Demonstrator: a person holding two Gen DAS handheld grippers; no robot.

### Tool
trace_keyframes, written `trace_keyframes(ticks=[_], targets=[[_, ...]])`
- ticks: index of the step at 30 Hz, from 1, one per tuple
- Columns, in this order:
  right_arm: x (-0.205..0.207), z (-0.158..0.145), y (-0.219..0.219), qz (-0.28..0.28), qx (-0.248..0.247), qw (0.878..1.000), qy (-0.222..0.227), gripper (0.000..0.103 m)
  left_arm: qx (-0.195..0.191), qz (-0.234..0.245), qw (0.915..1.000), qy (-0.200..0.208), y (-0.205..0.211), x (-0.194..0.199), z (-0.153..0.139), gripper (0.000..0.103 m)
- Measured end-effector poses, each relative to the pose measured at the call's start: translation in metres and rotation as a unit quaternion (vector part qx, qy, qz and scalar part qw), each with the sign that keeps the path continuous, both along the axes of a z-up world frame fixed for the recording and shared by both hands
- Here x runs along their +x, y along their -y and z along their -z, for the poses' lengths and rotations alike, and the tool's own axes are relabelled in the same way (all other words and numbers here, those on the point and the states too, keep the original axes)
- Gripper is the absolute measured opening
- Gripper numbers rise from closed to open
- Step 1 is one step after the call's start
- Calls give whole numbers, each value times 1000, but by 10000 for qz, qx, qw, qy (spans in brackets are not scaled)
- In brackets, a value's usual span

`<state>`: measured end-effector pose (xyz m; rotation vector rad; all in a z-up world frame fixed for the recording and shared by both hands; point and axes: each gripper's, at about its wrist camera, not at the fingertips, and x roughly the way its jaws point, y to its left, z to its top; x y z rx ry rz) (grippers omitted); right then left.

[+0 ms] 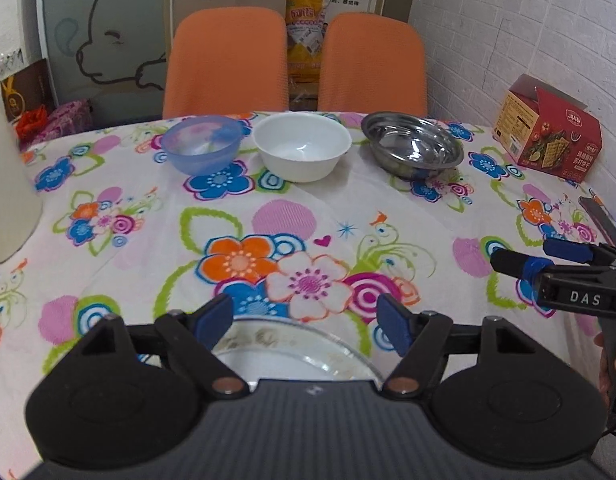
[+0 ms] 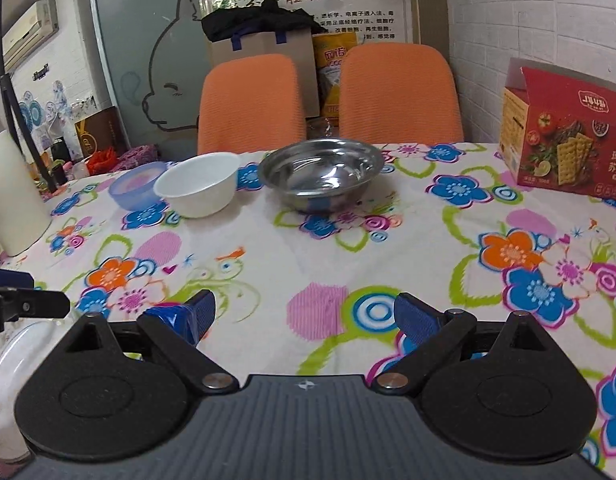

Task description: Organize plates and bowls

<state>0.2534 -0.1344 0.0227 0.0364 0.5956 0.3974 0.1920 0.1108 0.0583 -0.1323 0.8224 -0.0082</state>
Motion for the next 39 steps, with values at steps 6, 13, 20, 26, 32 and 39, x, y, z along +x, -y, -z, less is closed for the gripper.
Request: trace_keyframes(ticks=[6,13,20,26,32,39], targets=[[78,-19,18,293,-55,9995,64,84,-1190,-87,9925,-260,19,101,-13,72],[163,-9,3,116,-218,9993,-290,84,-2142,-778,9695,-905,35,174,15,72],[213,13,-19,-38,-822,9943,-685,84,-2165,-1647,9577,-937,39,198,29,72],[213,17,-34,-440,-1658,9819,-799,84,-2126,-1773,9542,-1136,42,203,40,72],[201,8,-40,-1006,-2176,9626,-1261,84,-2214,-1812,9514,-1141,34,192,36,72],[159,9,-30,-1408,-2086,9572,-1428,84,-2256,-1655,9539,-1084,27,171,31,72]])
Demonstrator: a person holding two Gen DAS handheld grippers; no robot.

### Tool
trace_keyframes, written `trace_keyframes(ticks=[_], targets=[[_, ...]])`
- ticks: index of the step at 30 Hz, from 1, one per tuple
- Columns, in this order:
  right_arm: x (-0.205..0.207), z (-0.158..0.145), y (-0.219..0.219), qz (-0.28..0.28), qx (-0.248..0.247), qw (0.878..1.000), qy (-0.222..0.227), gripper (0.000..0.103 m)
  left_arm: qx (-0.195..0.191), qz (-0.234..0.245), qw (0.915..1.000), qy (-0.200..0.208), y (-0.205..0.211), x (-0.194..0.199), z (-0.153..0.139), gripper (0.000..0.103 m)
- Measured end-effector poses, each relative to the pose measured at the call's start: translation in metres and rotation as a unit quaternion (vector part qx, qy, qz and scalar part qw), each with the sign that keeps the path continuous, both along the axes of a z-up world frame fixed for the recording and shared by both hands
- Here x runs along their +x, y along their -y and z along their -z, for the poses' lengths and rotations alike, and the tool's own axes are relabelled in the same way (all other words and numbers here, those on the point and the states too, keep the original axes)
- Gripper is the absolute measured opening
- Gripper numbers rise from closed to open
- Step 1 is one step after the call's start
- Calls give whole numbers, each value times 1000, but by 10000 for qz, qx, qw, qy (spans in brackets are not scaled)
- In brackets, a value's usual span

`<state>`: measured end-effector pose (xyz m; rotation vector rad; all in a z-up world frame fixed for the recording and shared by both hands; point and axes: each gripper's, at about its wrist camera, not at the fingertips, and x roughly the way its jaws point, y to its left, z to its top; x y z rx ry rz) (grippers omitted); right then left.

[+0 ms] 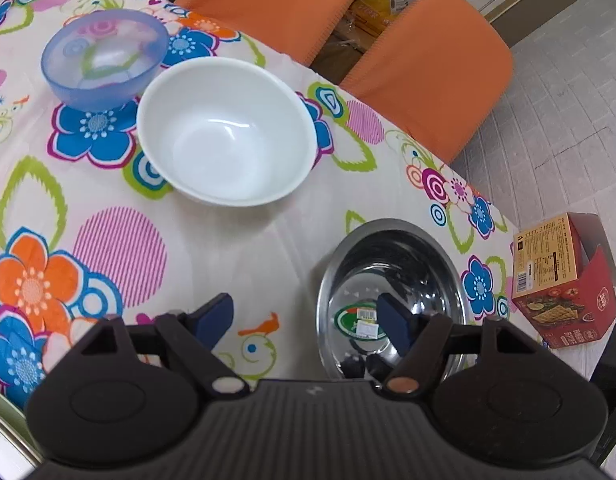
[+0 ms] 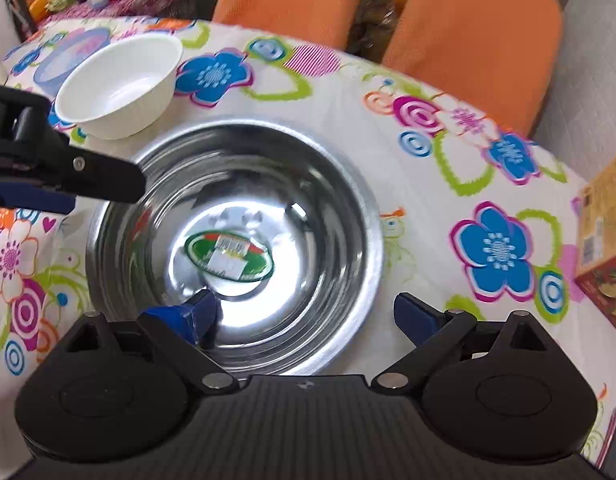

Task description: Organize plates and bowls

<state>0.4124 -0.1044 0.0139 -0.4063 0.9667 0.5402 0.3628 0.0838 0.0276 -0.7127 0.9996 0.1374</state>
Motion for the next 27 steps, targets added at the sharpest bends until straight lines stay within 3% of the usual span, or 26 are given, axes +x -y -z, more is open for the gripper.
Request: trace_keyframes(ticks=[4,10,11,16,18,20,24,27], targets=[[1,-2,5,634,342,9965,435,84,-106,175,9998,-62,8,3,8,72],[3,12,1,779,675,9927,618,84,223,311,9993,-18,20,17,17,69],[2,14,2,749,718,9924,666,84,323,364,9988,11,22,18,17,60],[-2,18,5,747,1046,9898,621,81,645,606,9961,48,31,24,17,44],[-12,17,4,608,1391,9871,501,80,767,810,9937,64,36,23,17,16],[-26,11,-3,486,1414,9871,570,79,934,953,9911,6,40,18,16,7],[-58,-8,-7,349,1287,9869,912,78,987,1222,9875,121,40,-5,3,5],[-75,-17,0,364,1537,9844,774,78,988,1334,9859,213,37,-28,-9,5]])
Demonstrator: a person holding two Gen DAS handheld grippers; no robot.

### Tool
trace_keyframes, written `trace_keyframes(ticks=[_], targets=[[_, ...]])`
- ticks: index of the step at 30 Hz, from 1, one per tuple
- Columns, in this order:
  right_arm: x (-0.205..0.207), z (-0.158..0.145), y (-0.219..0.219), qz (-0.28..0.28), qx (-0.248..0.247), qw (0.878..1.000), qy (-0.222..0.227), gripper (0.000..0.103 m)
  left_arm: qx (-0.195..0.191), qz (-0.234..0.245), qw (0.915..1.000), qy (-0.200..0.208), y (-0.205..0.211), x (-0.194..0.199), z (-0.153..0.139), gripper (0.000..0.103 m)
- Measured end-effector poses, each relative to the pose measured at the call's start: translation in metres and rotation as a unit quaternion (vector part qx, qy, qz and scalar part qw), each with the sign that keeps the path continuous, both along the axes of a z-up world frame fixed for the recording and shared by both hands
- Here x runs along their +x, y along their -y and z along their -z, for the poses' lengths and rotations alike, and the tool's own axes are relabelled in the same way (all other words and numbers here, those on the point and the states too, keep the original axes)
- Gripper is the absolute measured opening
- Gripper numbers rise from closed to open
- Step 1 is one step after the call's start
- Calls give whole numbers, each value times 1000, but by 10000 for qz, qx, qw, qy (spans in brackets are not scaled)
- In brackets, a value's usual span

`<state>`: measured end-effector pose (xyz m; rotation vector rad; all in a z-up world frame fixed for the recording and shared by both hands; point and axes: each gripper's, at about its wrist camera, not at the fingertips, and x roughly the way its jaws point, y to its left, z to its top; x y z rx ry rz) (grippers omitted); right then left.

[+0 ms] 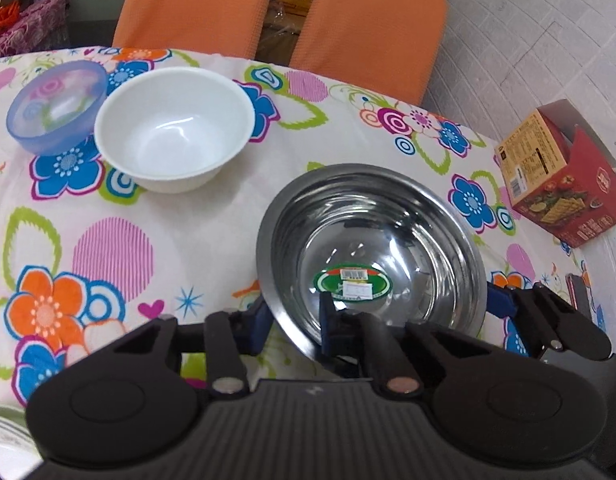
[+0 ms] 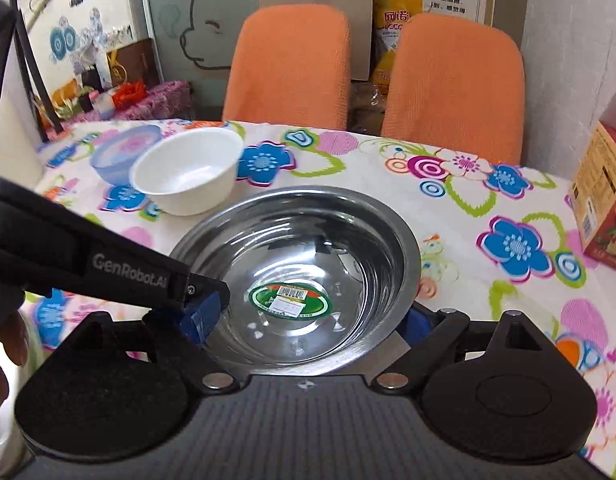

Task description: Organize plates and bowls

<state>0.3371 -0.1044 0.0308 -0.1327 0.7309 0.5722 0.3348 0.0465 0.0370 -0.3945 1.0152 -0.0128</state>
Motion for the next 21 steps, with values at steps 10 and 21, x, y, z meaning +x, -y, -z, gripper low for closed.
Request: trace_keyframes(ticks=[10,21], targets=[[-105,11,3,-2,13,9999,113,80,65,673,9977,-9,2,-103,5,5],[-169,25,20,503,131,9986,128,80,89,1110,9937,114,23,-161,16,5]])
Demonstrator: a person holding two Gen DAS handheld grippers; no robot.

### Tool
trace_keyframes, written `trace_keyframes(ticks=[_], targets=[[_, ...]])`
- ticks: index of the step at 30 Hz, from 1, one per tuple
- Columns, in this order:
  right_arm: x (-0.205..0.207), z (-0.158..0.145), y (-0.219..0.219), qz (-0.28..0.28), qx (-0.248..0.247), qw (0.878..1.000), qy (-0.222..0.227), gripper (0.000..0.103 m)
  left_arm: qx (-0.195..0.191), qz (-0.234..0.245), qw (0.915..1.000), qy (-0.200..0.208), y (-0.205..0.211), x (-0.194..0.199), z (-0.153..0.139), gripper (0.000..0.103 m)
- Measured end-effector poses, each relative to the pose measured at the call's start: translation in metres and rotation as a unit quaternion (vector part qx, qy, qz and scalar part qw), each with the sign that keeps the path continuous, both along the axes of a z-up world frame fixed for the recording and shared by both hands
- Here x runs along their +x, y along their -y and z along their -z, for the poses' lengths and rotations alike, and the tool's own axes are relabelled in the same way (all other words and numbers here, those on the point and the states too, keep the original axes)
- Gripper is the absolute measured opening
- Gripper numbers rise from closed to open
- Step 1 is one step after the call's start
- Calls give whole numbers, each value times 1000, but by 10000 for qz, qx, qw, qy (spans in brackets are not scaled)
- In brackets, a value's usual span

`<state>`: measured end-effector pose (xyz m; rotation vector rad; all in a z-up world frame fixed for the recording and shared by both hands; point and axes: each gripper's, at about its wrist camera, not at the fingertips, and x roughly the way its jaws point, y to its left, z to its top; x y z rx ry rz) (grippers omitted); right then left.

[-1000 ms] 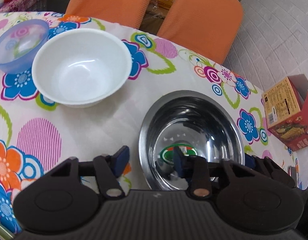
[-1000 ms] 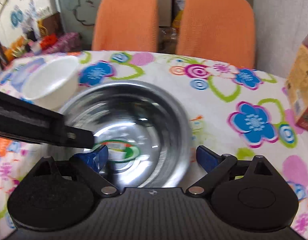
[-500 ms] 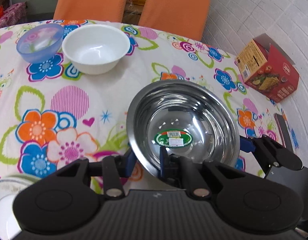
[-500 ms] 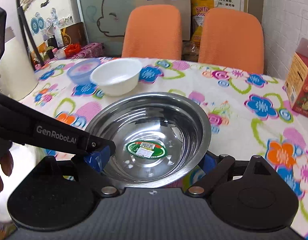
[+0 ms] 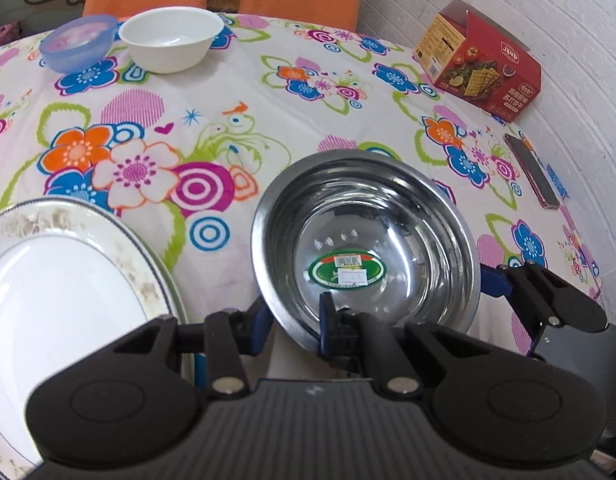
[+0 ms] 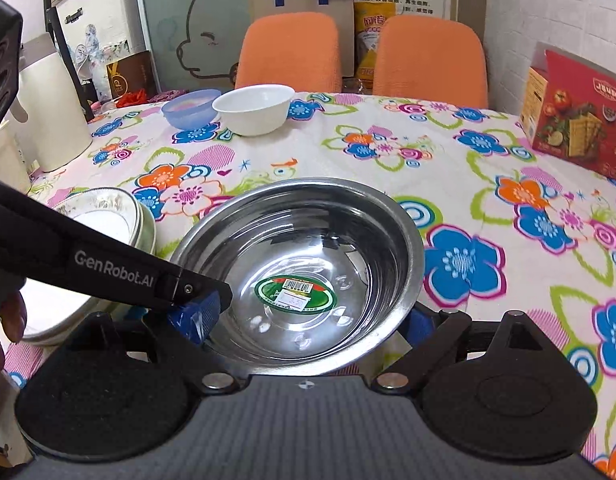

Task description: Organize plates and bowls

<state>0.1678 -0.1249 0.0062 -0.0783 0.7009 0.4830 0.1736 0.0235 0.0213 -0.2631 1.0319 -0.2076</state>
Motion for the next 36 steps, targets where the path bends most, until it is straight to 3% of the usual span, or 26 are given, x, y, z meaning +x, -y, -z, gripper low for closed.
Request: trace_keyframes(ticks=[7,16,17,18,19,23,28,31,36], targets=[[-15,9,8,40,292,9994,-163,80,226,150,9994,200,8,-17,2,5],[-15,3,22,49,688,9967,-428,80,-6,140,9997,199,0,-16,-2,10],[-17,0,26,114,731,9965,-380,81,-30,122,9996,236,-1,-17,-4,19],[-19,-3,30,192,732,9967,-304,81,-41,89,9995,298,-3,-18,-7,48],[-21,-7,33,280,730,9967,-210,81,-42,34,9992,398,-5,-19,-11,59],[-22,-20,47,579,886,9944,12,81,-54,-55,9972,740,-13,-23,-28,59],[-7,-23,48,653,1159,9906,-325,82,-36,-243,9955,916,-31,-27,-41,60],[3,-23,38,625,1262,9883,-591,81,23,-483,9946,923,-47,-27,-41,77],[18,-42,21,179,1429,9889,-377,81,-27,-813,9926,901,-77,-21,-42,77]])
